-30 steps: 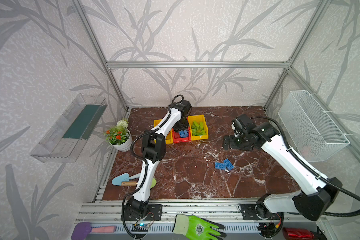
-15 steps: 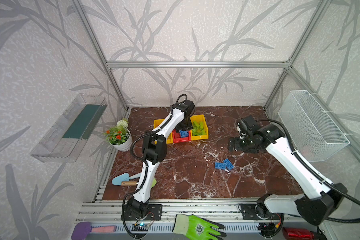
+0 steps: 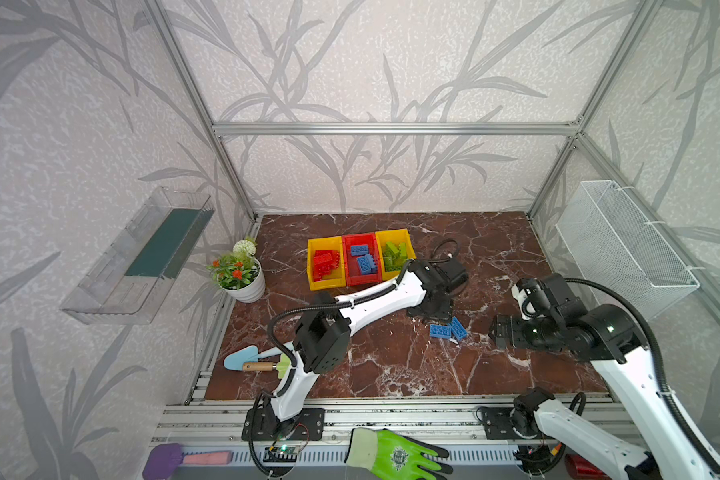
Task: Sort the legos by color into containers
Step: 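Move the left gripper down to the two remaining blue bricks, then close the left gripper on one blue brick and lift it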
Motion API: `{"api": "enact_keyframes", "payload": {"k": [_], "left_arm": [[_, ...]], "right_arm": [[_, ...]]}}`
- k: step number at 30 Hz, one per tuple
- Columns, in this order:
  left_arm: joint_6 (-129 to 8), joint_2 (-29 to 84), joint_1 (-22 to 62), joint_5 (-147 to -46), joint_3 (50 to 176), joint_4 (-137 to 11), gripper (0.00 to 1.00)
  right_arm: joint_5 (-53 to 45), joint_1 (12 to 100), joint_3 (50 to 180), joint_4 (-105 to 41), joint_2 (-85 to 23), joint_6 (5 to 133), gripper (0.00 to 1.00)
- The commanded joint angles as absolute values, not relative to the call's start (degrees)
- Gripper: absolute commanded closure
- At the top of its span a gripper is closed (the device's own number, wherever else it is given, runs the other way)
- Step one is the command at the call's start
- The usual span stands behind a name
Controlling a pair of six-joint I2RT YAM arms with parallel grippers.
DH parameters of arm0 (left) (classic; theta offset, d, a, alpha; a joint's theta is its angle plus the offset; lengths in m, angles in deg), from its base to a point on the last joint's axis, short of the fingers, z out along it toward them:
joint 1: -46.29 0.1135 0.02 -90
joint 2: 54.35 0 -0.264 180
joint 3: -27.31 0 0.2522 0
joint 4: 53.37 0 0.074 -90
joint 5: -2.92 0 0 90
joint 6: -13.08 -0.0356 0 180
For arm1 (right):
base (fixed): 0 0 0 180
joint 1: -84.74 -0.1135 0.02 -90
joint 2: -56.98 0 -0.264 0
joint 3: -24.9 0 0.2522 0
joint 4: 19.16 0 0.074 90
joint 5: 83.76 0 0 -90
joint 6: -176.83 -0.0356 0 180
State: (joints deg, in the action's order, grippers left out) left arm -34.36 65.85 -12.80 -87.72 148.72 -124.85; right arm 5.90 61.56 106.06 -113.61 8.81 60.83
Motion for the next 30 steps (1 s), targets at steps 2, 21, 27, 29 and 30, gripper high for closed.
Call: {"api": "enact_keyframes", "payload": {"k": [2, 21, 27, 29, 30], "left_arm": [[-45.3, 66.9, -16.3, -82.5, 148.0, -123.4, 0.21], [-75.5, 75.6, -15.2, -87.1, 150.4, -122.6, 0.20], [-78.4, 77.9, -15.2, -87.3, 152.9, -122.0, 0.20], [-79.4, 78.6, -15.2, -87.8, 153.5, -122.0, 0.20], [-79.9, 79.1, -15.1, -88.3, 153.7, -122.0, 0.21]], "right_arm": [[4.0, 61.8, 104.8, -119.0, 13.2, 62.0, 0.01], [5.8, 61.8, 108.4, -127.9, 17.8, 57.2, 0.01], [6.7, 61.8, 109.8, -128.1, 15.4, 57.4, 0.01], [6.8, 61.8, 109.9, -127.9, 14.8, 57.4, 0.01], [6.7, 61.8, 109.9, -127.9, 14.6, 57.3, 0.01]]}}
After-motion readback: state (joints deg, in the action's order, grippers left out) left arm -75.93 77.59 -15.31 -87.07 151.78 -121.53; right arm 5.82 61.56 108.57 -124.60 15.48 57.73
